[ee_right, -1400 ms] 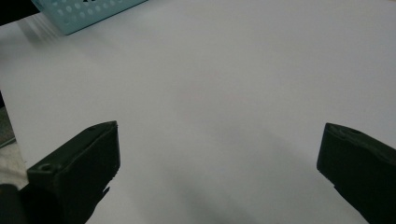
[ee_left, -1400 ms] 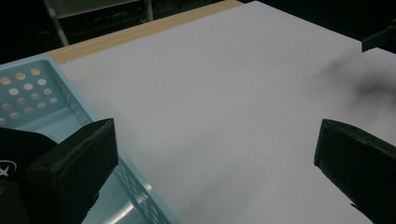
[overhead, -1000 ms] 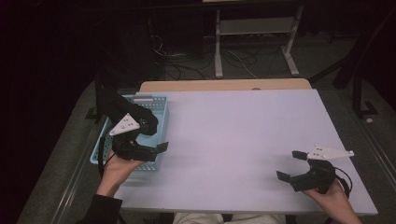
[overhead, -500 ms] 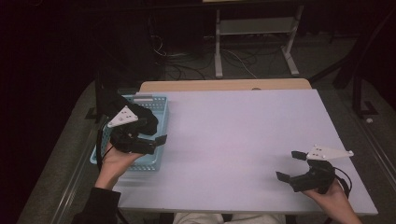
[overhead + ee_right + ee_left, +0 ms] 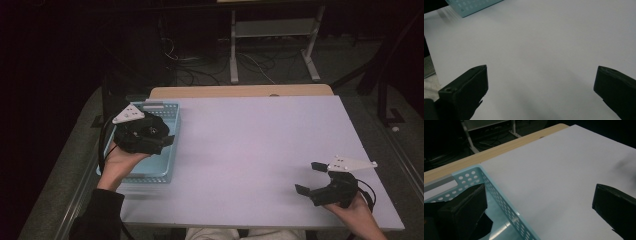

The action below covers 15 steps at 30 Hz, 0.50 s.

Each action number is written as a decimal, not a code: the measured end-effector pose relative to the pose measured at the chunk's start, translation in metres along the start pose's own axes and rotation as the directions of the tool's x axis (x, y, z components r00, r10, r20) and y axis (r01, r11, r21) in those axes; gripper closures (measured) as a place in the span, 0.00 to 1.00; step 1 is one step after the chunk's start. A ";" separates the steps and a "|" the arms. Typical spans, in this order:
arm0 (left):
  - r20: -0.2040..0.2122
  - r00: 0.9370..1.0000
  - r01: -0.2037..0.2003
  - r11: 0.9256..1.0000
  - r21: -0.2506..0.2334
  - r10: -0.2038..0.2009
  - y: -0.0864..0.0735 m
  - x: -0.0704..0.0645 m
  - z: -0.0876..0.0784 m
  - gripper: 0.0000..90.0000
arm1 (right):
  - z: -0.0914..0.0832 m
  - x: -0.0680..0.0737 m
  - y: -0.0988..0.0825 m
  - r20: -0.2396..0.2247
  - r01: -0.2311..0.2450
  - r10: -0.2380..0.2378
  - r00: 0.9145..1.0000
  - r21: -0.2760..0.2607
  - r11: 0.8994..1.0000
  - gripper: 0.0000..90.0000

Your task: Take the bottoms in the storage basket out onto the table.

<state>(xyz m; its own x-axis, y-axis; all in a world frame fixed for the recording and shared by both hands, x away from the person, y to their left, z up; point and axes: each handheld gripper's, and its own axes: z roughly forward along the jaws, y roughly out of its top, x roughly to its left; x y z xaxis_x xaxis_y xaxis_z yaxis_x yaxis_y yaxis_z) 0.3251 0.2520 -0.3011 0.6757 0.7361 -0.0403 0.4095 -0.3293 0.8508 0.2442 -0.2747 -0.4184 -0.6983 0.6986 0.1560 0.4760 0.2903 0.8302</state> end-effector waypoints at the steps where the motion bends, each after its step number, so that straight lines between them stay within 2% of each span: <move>1: -0.002 1.000 0.001 1.000 0.000 -0.001 0.001 0.001 0.000 0.00 | 0.000 0.000 0.000 0.000 0.001 -0.001 1.000 0.001 1.000 0.00; 8: -0.018 1.000 -0.009 1.000 -0.001 0.009 0.009 0.010 -0.003 0.00 | 0.000 -0.001 0.000 0.003 0.002 -0.002 1.000 0.001 1.000 0.00; 15: -0.033 0.999 0.001 1.000 0.001 -0.001 0.012 0.017 -0.005 0.00 | 0.001 0.000 0.000 0.001 0.001 -0.001 1.000 0.004 1.000 0.00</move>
<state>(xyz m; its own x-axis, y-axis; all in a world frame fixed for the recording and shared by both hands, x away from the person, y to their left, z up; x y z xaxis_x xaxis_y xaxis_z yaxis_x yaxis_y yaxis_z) 0.3388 0.2634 -0.2893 0.6547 0.7555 -0.0238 0.4106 -0.3290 0.8504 0.2447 -0.2745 -0.4189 -0.6985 0.6987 0.1543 0.4769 0.2938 0.8284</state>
